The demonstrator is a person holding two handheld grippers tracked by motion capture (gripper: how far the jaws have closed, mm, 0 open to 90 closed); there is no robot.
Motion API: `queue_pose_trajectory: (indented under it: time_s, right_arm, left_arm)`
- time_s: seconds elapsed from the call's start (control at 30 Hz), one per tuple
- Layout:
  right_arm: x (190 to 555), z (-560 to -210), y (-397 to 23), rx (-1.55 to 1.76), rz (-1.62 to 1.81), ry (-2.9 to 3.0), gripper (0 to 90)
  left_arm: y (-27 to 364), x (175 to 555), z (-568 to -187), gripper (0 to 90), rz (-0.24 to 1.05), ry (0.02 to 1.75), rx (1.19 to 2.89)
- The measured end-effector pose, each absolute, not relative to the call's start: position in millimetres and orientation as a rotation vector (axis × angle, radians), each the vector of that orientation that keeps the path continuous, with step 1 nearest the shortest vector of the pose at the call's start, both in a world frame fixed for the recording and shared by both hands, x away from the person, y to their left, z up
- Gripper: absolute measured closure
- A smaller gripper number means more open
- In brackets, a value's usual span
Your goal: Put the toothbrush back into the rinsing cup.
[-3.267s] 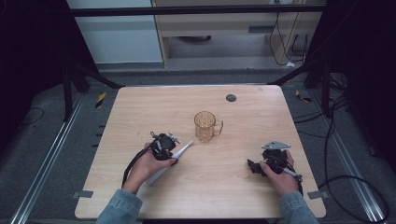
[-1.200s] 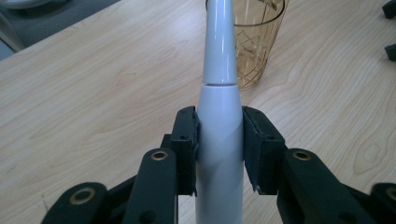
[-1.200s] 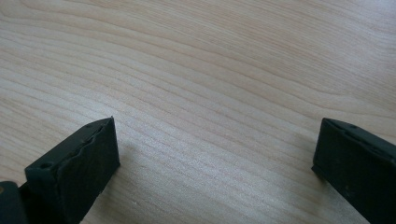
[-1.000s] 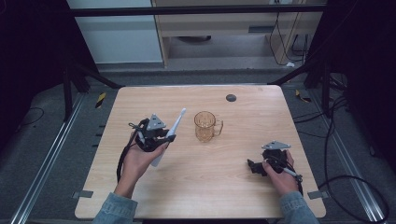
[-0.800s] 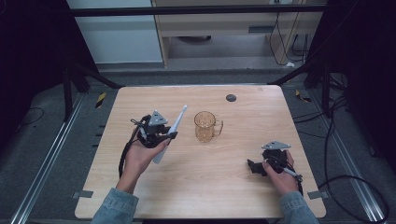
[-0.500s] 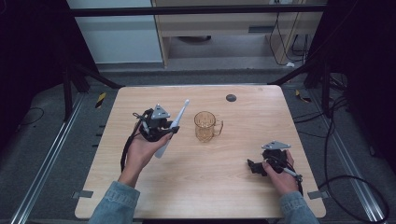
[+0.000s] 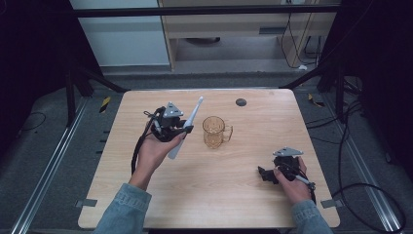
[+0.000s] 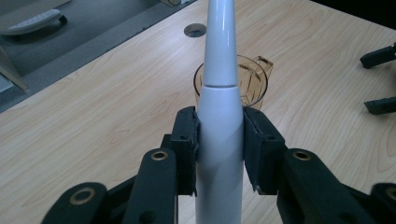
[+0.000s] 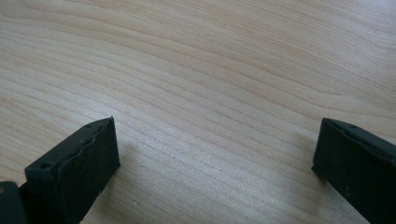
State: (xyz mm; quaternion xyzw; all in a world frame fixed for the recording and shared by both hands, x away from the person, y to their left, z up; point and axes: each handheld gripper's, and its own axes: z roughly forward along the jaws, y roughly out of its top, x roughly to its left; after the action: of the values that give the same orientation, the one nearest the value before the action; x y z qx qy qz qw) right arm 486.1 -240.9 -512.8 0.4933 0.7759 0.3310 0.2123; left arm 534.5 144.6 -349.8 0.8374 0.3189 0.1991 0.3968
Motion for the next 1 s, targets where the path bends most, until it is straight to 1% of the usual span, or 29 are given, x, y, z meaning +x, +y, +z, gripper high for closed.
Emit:
queue_pose_trajectory:
  time_s: [0.27, 1.0]
  right_arm:
    - [486.2, -512.8, -240.9, 1.370, 0.919, 2.155, 0.4]
    - [486.1, -512.8, -240.9, 1.371, 0.919, 2.155, 0.4]
  left_arm:
    - [136.9, 535.9, -339.3, 67.2, 0.524, 0.795, 2.112]
    - [97.5, 548.7, -309.1, 67.2, 0.535, 0.735, 2.097]
